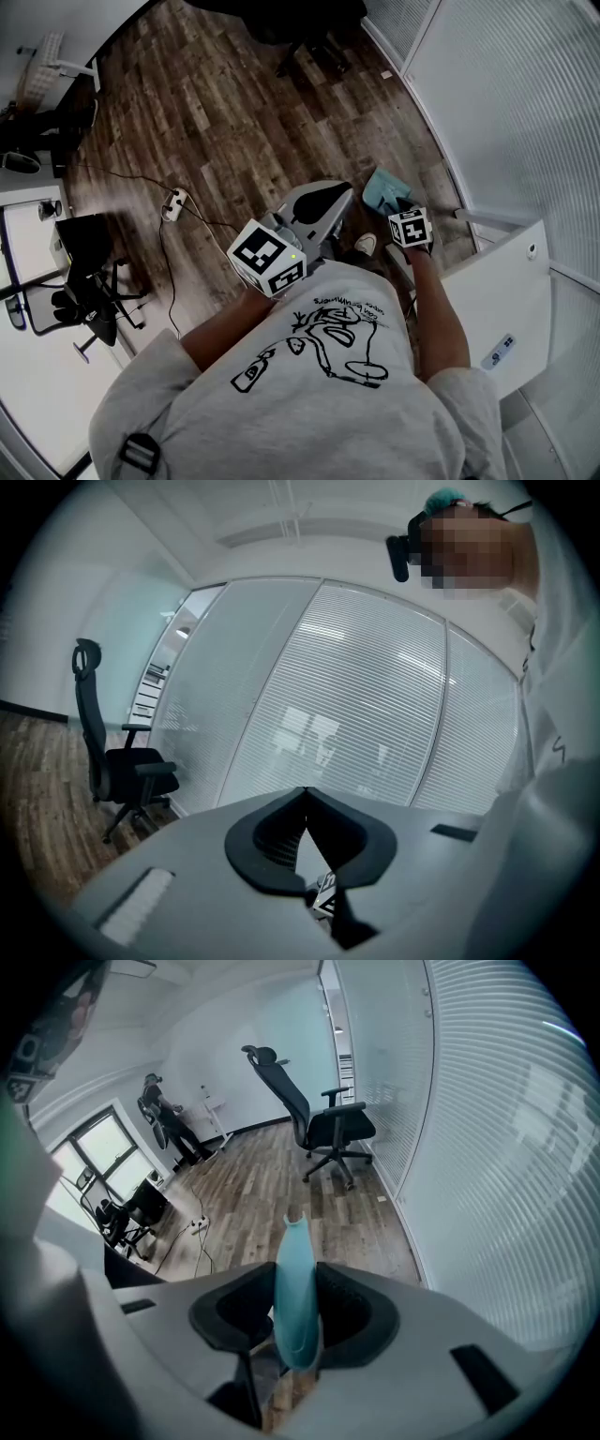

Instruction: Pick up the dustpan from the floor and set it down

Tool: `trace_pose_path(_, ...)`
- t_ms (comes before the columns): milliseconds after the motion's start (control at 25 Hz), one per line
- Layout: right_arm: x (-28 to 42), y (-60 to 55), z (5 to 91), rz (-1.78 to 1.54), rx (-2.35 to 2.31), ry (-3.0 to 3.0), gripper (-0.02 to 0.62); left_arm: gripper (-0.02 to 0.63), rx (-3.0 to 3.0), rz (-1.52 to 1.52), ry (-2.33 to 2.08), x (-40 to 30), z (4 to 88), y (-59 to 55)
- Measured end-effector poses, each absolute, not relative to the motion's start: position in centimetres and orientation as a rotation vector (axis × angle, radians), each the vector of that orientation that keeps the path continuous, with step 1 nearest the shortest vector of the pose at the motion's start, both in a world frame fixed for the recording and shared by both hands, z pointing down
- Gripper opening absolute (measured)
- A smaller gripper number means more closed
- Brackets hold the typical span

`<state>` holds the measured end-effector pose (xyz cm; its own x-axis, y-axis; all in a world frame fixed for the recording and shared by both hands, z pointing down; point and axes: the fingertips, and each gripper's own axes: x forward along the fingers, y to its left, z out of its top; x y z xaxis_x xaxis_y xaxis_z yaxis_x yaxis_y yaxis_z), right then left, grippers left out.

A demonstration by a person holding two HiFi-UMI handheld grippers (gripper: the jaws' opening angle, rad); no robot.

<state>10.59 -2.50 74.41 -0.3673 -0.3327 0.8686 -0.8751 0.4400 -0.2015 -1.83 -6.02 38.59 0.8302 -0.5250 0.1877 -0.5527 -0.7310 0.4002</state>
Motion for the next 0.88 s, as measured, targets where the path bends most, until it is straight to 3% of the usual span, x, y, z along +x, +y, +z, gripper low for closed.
trace_pose_path(880,10.1,-1.4,77.5,0.937,0.970,-1.844,0.129,0.002,2.555,0.088,-0.799,-2.5,39.2,-5.5)
